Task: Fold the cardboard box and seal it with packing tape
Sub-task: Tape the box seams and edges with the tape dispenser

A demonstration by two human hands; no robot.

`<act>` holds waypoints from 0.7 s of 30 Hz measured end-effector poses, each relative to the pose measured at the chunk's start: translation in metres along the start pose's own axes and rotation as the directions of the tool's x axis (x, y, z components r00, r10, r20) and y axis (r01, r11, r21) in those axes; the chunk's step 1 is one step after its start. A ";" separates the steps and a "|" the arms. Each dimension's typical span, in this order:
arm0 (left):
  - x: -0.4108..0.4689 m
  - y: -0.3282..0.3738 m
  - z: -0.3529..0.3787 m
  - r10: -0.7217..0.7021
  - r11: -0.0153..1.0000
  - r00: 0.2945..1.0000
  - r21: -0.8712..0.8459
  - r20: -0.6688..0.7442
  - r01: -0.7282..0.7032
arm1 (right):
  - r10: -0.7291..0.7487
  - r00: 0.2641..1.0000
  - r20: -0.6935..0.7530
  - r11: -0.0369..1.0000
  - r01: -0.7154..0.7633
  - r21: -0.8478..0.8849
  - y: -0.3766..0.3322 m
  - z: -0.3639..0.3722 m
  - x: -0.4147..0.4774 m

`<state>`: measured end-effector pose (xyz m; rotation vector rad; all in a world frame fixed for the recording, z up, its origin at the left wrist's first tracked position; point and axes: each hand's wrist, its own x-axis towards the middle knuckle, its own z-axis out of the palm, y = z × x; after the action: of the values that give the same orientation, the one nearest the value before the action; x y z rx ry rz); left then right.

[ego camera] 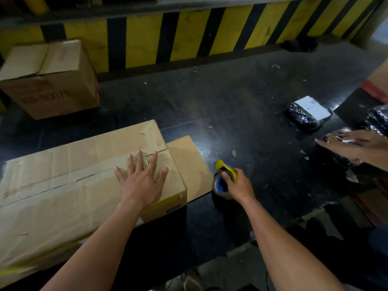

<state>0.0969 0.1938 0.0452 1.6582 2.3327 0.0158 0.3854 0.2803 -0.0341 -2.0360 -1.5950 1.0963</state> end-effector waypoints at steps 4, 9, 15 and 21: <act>-0.002 0.001 -0.001 0.008 1.000 1.000 0.002 -0.003 -0.008 | -0.091 0.995 0.032 0.995 0.090 0.031 -0.008 0.002 -0.008; -0.005 -0.012 -0.008 0.035 0.999 0.999 -0.027 -0.001 -0.035 | -0.228 0.973 0.033 0.973 0.229 -0.030 -0.045 -0.008 -0.014; -0.018 -0.053 -0.022 0.034 0.991 0.999 -0.133 -0.011 -0.035 | -0.483 0.875 0.030 0.875 0.482 0.049 -0.140 -0.030 -0.040; -0.041 -0.126 -0.032 -0.049 0.990 0.997 -0.138 -0.065 0.039 | -0.621 0.778 0.097 0.783 0.608 0.134 -0.227 -0.002 -0.079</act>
<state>-0.0143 0.1176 0.0632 1.5633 2.3595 0.2213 0.2285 0.2795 0.1478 -1.2253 -2.0222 1.0302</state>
